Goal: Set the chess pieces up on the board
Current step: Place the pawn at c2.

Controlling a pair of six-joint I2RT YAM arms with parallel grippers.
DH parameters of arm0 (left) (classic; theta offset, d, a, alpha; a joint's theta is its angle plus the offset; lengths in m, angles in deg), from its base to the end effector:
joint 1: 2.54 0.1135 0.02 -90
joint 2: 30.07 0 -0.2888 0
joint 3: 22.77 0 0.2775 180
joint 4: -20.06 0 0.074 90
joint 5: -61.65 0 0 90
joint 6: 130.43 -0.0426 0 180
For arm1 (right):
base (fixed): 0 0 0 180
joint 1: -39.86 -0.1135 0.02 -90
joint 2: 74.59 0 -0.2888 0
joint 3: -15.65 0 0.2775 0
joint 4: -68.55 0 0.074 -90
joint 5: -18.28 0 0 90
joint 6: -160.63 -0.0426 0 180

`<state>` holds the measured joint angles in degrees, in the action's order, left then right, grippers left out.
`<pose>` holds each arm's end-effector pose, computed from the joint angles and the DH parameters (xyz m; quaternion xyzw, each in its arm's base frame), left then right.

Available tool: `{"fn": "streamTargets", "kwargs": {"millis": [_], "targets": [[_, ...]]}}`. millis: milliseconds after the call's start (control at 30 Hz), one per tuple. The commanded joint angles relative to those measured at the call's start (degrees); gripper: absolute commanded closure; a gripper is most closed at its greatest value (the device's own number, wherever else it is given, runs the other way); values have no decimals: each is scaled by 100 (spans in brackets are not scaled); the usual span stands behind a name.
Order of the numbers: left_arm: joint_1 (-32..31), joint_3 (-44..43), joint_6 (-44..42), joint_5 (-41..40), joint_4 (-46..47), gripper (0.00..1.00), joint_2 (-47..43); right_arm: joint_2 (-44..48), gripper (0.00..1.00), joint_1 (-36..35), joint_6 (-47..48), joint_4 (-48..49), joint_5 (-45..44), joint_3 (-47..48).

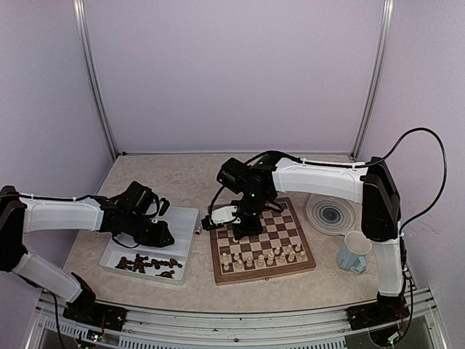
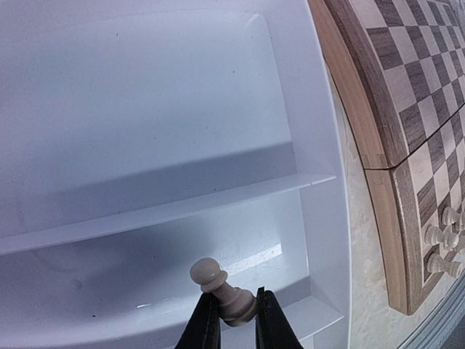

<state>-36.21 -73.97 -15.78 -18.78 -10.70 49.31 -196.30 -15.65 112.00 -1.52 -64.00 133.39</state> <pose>0.2218 -0.1563 0.1669 0.0978 0.9554 -0.2002 0.1938 0.2674 0.3994 0.2282 -0.7455 0.6485 0.0832 0.1293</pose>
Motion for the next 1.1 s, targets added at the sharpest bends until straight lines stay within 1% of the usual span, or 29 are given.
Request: {"fn": "streamTargets", "kwargs": {"millis": [0,167,700,1067], "targets": [[45,-109,-3,-75,-60,88,32,340,100,-26,289,-205,-295,-443],[45,-131,-12,-81,-62,88,94,507,100,-30,378,-257,-326,-810],[54,-145,-39,-62,-77,88,173,307,98,-205,346,-539,156,-700],[71,-153,-47,-41,-72,88,211,181,96,-268,355,-522,183,-665]]}}
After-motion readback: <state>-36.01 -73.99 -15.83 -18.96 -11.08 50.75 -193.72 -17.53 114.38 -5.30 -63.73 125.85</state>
